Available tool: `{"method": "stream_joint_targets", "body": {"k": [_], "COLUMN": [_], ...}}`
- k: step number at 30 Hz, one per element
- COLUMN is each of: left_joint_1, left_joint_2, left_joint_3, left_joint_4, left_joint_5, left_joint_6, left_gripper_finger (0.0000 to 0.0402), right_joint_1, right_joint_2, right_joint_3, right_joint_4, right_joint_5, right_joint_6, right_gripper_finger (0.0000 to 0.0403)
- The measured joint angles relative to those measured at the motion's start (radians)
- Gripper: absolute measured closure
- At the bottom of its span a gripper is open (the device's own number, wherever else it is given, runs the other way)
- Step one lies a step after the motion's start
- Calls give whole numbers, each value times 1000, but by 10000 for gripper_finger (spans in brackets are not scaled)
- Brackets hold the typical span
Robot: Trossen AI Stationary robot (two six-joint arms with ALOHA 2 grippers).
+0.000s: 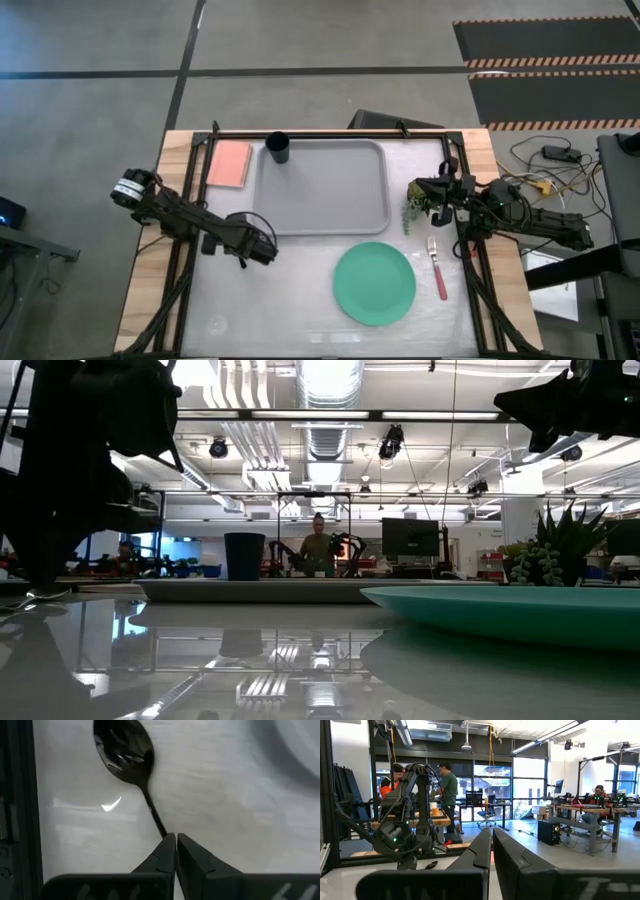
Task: Pick and place plate/cup/fork/spoon on tray
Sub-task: Put the black spoon on the gray serving tray to the bottom of the black cup
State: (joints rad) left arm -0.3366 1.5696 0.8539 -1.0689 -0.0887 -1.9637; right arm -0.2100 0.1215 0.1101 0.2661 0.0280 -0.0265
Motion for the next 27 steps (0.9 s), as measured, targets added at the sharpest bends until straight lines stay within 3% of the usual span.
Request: {"method": "stream_joint_targets", "body": {"k": [6,15,19,23,27], "left_joint_1": [-1,-7,-8,-8,-7], "left_joint_2": [0,0,-1,10,23], "left_joint_3": [-32,-64,-77,-84,-90], "left_joint_4": [24,49,64,72,89], "left_joint_5": [0,-38,-64,-52,-55], "left_joint_6": [-21,-46,-47,-48,-50], "left_gripper_finger": [390,269,239,264,347], "right_joint_1": [0,0,0,0,0], "right_joint_2": [0,0,0,0,0], "right_joint_3": [0,0,0,0,0], "right_joint_4": [0,0,0,0,0], "right_joint_5": [0,0,0,0,0], "right_joint_6": [0,-3,-4,-5,-11], "right_gripper_finger": [394,394,394,394,394]}}
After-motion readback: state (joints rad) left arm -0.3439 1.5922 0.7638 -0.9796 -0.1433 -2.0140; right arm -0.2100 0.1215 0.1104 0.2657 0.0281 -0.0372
